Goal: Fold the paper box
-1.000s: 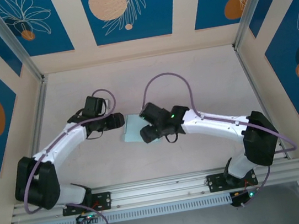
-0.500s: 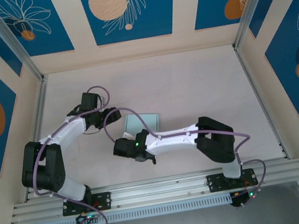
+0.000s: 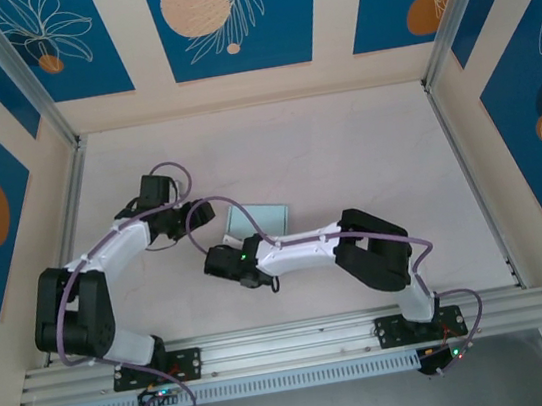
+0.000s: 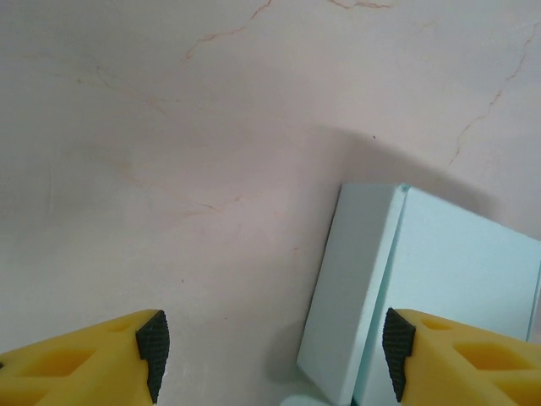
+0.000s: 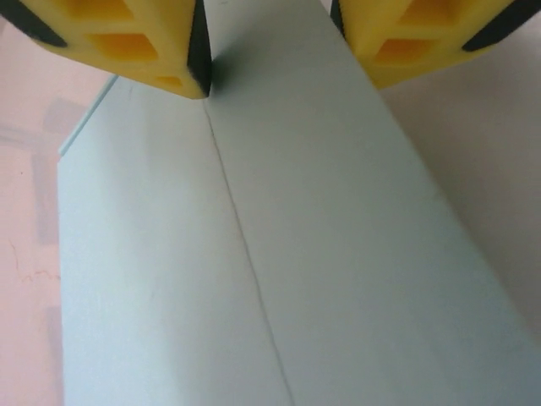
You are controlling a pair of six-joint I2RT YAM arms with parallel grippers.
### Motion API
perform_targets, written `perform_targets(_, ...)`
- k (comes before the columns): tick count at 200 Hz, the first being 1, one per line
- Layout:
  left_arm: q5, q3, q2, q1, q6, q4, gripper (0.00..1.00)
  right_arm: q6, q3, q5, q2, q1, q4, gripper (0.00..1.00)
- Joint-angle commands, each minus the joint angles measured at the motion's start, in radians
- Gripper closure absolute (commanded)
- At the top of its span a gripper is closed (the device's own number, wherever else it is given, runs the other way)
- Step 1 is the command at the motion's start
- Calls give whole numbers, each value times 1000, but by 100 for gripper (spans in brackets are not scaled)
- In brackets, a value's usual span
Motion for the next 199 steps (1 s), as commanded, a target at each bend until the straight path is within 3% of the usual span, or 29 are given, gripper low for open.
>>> perform_targets(1, 22, -13, -37, 18, -7, -1, 30, -46, 25, 10, 4, -5, 33, 72)
perform_targets(59, 6, -12, -94, 32, 3, -33, 29, -48, 63, -23, -33, -2, -44, 100)
perform_targets(115, -30, -20, -220, 52, 4, -89, 28, -7, 143, -176, -157, -19, -176, 100)
perform_targets(157, -49, -50, -336, 58, 3, -129, 27, 50, 206, -408, -268, -113, -235, 100)
perform_targets(199, -31, -101, -447, 58, -3, -149, 27, 81, 219, -866, -313, -321, -261, 100)
